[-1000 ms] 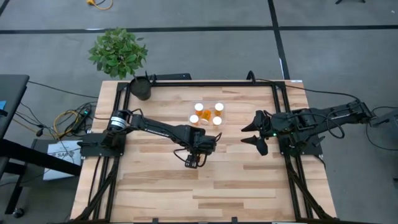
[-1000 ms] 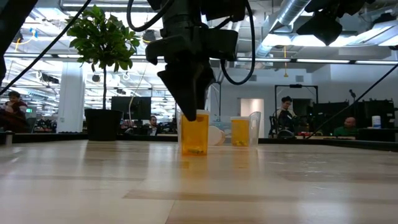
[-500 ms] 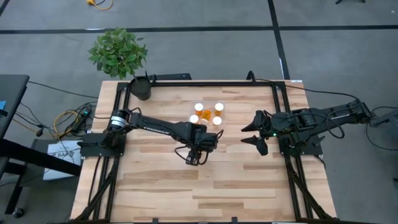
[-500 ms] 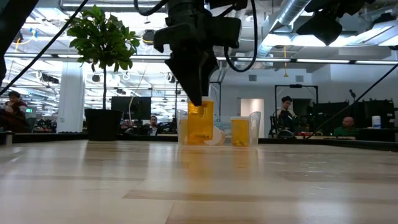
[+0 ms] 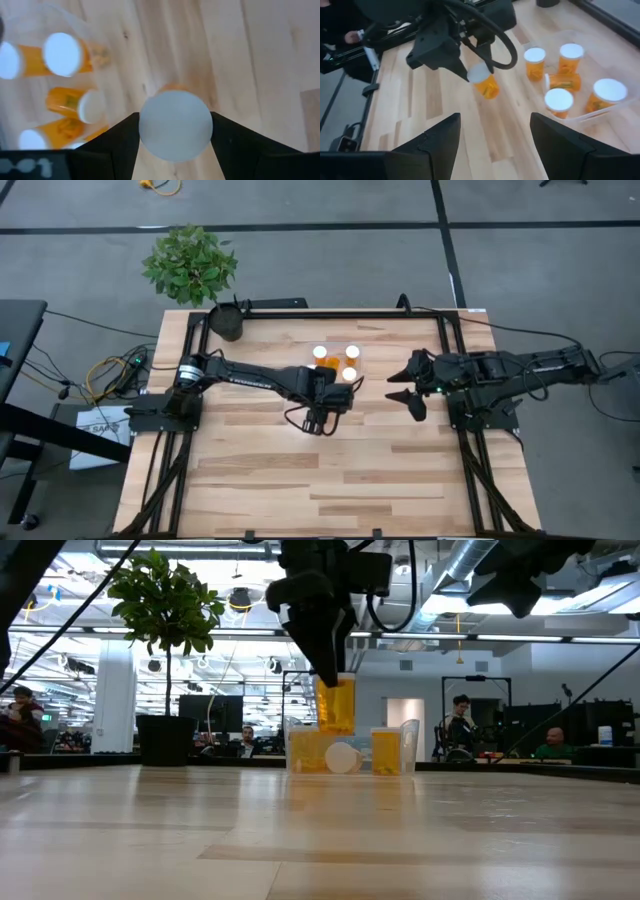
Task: Pick and place pill bottles into a basket
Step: Put the orange pill bottle into the transparent bin
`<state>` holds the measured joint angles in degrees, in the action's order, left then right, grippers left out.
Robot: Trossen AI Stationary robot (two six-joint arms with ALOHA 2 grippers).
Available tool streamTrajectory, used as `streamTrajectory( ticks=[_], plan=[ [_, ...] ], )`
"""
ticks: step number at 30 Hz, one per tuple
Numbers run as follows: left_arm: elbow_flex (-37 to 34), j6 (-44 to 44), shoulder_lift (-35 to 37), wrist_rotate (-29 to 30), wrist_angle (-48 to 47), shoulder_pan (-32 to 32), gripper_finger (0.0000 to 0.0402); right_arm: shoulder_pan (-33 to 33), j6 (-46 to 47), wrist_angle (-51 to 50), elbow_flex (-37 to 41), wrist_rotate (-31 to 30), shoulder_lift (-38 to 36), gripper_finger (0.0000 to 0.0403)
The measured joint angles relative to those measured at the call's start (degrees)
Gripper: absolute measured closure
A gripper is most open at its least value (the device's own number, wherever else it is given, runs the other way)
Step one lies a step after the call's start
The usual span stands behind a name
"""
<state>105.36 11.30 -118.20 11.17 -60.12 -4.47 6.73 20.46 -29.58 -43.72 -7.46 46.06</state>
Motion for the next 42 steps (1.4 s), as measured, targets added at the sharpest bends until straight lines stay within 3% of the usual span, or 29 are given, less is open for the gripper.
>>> streamTrajectory(
  ticks=[25,42],
  plan=[
    [8.24,7.81,0.01,1.9,-0.08,13.44,0.0191,-21.76,-12.23,0.42,0.0,-0.11,0.0,0.0168],
    [7.78,17.48,0.01,-6.82,-5.63,19.26,0.0191,-31.99,-16.21,3.07,-0.02,0.06,0.09,0.0168]
  ],
)
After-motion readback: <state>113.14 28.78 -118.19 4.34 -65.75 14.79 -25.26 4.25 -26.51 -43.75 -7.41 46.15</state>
